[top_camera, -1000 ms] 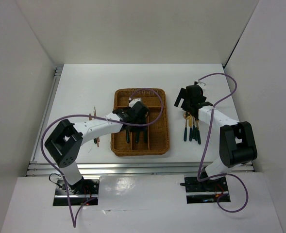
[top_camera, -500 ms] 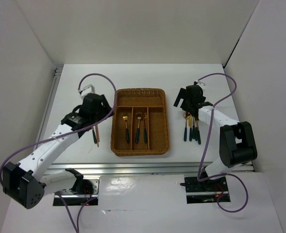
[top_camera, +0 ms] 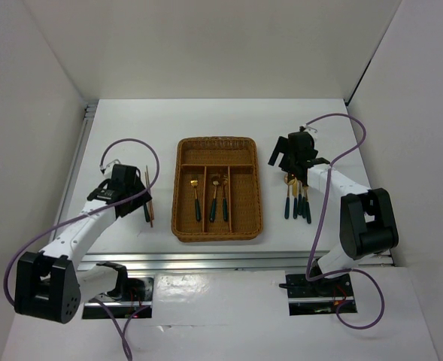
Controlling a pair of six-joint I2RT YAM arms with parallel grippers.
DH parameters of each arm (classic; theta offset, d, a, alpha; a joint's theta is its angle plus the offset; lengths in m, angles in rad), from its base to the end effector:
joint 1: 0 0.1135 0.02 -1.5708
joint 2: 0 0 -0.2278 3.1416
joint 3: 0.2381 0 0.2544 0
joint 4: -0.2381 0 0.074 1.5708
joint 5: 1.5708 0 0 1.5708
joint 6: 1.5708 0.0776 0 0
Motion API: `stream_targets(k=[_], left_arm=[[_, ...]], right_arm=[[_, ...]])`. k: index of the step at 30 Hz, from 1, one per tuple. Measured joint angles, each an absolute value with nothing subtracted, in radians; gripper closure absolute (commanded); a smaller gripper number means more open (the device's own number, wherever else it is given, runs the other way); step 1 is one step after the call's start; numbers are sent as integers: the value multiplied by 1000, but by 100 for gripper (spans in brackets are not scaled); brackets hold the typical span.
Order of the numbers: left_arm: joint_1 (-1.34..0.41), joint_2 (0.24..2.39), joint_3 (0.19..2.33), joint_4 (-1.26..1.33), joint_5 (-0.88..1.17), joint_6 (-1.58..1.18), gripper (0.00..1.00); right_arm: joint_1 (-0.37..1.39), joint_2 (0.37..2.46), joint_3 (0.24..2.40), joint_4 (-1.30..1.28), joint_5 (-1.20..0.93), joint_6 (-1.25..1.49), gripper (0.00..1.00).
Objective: Sort the eating utensils into containers
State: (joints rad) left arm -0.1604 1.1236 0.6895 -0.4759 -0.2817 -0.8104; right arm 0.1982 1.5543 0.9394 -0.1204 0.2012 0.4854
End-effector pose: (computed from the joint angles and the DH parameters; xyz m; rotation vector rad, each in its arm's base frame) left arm 0.2623 -0.0206 0.1521 -0.8881 2.2656 -0.0841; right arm 0.3600 0.0565 0.1470 0.4290 2.2505 0.1228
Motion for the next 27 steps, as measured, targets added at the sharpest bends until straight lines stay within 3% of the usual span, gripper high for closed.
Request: stream_targets(k=[11, 27], left_arm=[[-125, 1301, 679, -407, -240, -785, 39], [-125, 1398, 701, -394, -275, -758, 47]], right_arm=[[198, 1555, 939, -120, 201, 487, 0], [198, 1561, 939, -120, 201, 487, 0]])
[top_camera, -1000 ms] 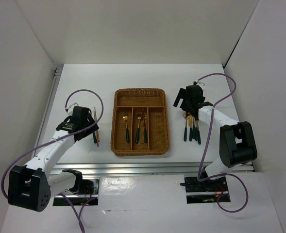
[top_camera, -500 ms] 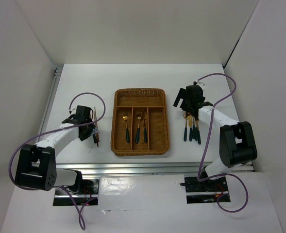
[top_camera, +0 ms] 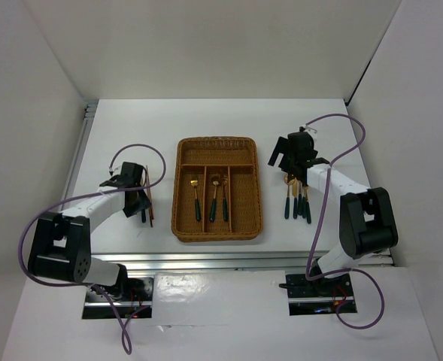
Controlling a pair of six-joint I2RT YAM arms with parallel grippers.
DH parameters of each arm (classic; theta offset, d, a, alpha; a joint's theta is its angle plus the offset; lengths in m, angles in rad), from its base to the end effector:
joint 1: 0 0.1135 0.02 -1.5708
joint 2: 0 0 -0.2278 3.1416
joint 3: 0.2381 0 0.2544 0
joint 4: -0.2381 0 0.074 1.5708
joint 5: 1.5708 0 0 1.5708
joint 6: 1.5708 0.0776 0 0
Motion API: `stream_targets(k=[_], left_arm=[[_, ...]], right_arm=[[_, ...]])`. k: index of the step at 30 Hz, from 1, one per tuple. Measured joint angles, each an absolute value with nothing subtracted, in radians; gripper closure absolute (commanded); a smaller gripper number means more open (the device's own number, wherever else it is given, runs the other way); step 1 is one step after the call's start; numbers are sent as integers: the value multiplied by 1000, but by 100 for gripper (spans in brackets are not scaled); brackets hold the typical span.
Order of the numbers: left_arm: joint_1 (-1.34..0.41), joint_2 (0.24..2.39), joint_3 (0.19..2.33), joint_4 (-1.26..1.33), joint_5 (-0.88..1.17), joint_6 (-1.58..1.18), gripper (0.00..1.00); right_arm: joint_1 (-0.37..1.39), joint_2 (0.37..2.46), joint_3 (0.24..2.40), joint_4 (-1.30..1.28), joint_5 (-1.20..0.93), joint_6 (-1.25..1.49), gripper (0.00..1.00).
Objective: Sort the eating utensils into containers
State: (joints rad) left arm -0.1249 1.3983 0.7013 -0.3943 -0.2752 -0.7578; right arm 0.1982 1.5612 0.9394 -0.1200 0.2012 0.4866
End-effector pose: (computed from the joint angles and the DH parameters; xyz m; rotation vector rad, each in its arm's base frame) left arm 0.2780 -0.0137 0.0933 -0.8905 2.4375 0.0539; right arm 0.3603 0.0565 0.1447 0.4307 2.2565 0.1208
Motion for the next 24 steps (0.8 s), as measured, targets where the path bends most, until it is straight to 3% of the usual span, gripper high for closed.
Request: stream_targets(k=[6, 14, 24], left_arm=[[-125, 1423, 730, -395, -294, -755, 55], [-125, 1468, 744, -396, -310, -736, 55], [-125, 1491, 764, -395, -321, -732, 73]], right_arm=[[198, 1562, 939, -120, 201, 487, 0], [198, 1565, 939, -120, 201, 487, 0], [198, 1567, 939, -120, 201, 487, 0]])
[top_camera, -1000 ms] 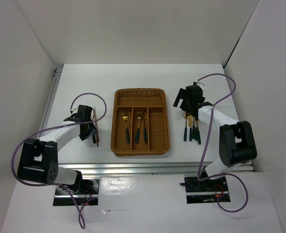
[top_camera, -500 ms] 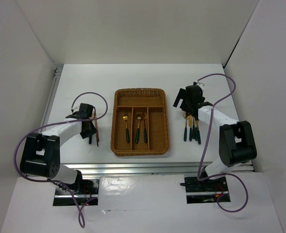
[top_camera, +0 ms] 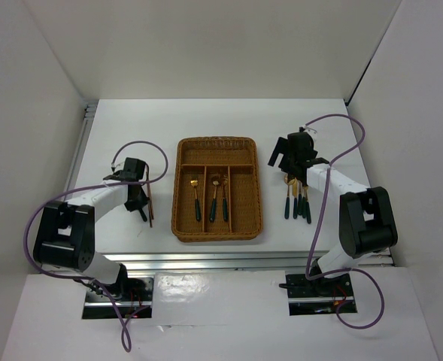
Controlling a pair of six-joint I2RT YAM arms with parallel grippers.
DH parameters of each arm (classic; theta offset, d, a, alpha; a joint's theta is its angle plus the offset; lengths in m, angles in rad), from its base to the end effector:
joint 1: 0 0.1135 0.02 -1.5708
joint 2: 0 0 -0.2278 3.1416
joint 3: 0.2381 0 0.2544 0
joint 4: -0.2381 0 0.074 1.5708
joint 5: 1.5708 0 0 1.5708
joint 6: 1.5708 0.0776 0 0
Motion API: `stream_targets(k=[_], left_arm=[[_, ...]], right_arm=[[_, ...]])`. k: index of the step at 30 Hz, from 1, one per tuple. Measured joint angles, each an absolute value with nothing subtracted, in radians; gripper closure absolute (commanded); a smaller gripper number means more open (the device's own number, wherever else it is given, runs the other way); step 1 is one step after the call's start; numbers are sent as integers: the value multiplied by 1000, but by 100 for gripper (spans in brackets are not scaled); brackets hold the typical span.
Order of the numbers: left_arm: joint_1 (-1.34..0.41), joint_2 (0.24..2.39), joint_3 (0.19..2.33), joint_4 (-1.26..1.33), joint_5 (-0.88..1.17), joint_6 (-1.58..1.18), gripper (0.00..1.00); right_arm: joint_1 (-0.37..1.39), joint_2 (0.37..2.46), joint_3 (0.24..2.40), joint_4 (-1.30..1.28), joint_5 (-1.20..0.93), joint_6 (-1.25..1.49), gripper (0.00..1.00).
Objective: Sort the eating utensils into containers
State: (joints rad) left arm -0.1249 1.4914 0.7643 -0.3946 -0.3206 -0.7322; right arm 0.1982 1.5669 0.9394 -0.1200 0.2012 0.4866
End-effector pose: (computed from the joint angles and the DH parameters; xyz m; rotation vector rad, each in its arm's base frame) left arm 0.2914 -0.0119 0.0881 -0.8693 2.4530 0.1356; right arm 0.3604 0.0566 0.1427 0.4309 2.2620 0.1185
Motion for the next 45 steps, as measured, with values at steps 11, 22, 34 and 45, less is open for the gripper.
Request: stream_targets(k=[11, 22, 34, 45], left_arm=[[-125, 1479, 766, -410, -321, -734, 78], [-302, 1272, 878, -518, -305, -744, 78], [-673, 1271, 1036, -463, -255, -848, 77], [-850, 1516, 1126, -288, -239, -944, 77]], right_arm=[[198, 1568, 939, -120, 201, 487, 0], [198, 1568, 939, -120, 202, 487, 0], [198, 1568, 939, -120, 214, 501, 0], [187, 1568, 939, -120, 233, 505, 0]])
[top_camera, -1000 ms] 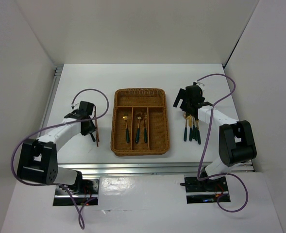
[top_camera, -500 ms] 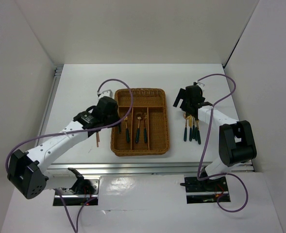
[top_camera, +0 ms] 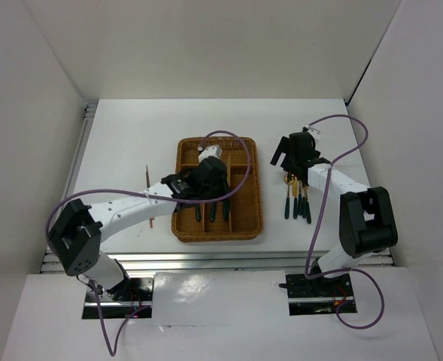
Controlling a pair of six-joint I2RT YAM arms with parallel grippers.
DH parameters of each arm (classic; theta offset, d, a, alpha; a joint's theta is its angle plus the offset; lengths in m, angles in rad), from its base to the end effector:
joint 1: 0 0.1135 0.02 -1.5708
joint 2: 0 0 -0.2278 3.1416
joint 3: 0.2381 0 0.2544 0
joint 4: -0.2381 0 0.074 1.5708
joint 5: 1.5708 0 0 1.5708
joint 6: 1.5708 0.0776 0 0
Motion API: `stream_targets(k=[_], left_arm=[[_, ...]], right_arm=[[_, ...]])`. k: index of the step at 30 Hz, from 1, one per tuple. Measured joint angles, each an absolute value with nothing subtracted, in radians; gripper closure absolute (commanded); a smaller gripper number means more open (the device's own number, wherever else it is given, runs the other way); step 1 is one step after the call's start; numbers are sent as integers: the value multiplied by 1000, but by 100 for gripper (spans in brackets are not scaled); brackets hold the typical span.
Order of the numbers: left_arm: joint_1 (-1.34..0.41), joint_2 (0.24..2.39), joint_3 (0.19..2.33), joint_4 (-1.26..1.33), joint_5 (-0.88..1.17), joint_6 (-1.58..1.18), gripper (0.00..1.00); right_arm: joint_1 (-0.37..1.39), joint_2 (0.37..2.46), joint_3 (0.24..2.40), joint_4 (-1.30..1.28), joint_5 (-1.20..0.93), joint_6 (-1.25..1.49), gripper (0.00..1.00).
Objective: Sort the eating utensils into containers
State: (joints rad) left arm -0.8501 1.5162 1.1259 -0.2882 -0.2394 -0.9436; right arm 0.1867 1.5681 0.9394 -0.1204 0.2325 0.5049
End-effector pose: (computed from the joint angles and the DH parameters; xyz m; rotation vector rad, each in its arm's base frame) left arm 0.2615 -0.2699 0.2086 -0.2415 2.3095 -0.6924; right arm 0.3611 0.0500 0.1426 0.4786 2.2463 0.0867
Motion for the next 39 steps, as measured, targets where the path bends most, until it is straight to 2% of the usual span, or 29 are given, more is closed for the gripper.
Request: stream_targets(k=[8, 17, 39], left_arm=[[-902, 1638, 1222, -237, -237, -974, 77], [-918, 1732, 1229, -208, -242, -1013, 77], [-918, 1891, 1333, -247, -244, -1024, 67]], right_arm=[[179, 1568, 927, -121, 232, 509, 0], [170, 1568, 926, -121, 232, 509, 0], [170, 1568, 926, -121, 232, 509, 0]])
